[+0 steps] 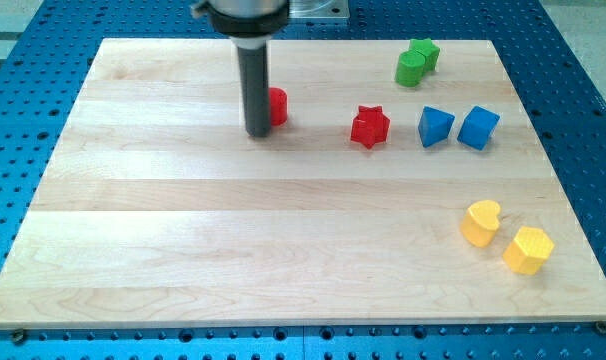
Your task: Move the red circle closer to the red star
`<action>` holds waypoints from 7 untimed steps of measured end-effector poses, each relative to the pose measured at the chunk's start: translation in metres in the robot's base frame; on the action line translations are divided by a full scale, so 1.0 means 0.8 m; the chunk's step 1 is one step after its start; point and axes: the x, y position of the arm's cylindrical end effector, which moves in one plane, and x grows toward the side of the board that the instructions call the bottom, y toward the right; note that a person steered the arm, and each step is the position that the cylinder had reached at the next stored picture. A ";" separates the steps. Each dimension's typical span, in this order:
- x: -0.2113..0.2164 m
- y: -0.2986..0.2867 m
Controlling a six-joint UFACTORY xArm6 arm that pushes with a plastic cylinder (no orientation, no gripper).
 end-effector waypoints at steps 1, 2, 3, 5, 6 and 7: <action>-0.037 -0.002; -0.060 -0.006; -0.057 0.045; -0.040 0.065; -0.003 0.057; 0.034 0.084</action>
